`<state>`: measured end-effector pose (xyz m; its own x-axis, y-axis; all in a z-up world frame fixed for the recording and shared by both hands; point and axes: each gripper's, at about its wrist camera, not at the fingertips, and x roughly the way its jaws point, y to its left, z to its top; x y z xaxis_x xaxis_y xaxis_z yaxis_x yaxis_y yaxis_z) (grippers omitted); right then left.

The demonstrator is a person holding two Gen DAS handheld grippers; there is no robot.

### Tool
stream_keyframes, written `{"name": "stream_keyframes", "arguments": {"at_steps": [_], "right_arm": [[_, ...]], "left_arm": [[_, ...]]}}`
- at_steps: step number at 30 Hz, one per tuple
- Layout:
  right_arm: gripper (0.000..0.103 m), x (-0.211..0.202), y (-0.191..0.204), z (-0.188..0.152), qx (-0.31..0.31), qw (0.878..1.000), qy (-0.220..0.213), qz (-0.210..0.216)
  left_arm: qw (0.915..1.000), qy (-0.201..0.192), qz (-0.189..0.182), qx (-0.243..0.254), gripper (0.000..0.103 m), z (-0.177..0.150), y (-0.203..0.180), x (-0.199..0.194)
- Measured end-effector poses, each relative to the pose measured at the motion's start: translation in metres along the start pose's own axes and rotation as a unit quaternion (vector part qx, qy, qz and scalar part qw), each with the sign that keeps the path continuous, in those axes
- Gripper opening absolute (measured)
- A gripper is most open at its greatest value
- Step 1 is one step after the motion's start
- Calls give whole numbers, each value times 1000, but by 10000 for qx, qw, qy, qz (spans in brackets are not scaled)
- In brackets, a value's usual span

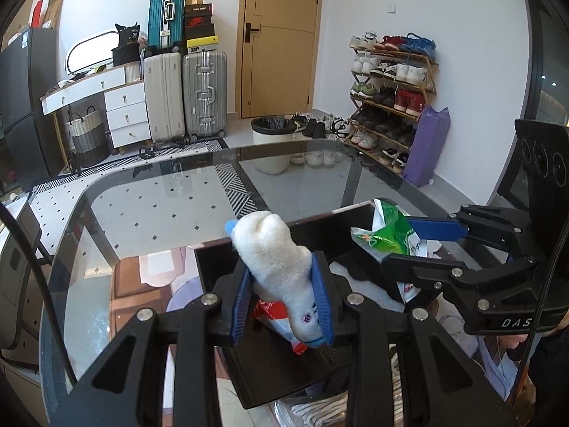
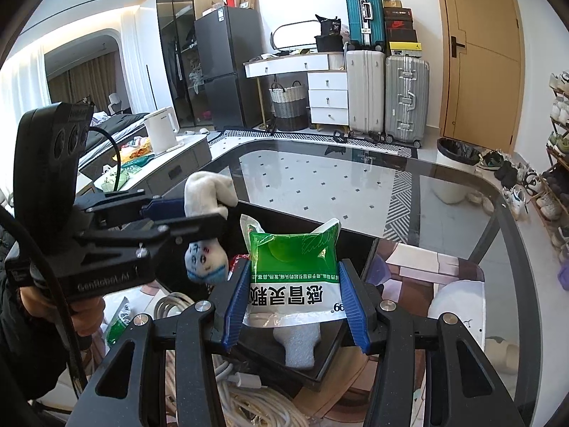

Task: Organize soft objects
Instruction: 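Carry the green packet with the right tool while the left carries the doll over the box, then open the right tool to drop the green packet while the left drops the doll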

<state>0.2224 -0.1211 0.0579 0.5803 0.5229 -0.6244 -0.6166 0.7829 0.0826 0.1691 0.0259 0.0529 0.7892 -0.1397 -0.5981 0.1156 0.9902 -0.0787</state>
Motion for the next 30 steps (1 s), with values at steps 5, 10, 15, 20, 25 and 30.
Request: {"name": "stream_keyframes", "arguments": {"at_steps": [5,10,15,20,25,30], "right_arm": [[49,5,-1,0,11,10000,14,-24],[62,4,-4,0,53,9999,-86,-10],[90,-17,-6,-1,46,9993,-350,-113],[102,-38,-11,-7,146,9986,-407,-309],[102,-60,-16,-23,415,9970,-544,-374],[102,-75,-13,-40,557,9964,-588,-260]], "left_arm": [[9999,81,3,92,32,-1,-5,2],[9998,158,56,128,37,-2,-9,2],[10000,0,34,87,58,-1,-8,-15],[9995,-181,235,-74,100,-8,-3,-34],[9987,-181,441,-201,103,-23,0,-47],[9983,-167,461,-329,103,-39,5,-60]]}}
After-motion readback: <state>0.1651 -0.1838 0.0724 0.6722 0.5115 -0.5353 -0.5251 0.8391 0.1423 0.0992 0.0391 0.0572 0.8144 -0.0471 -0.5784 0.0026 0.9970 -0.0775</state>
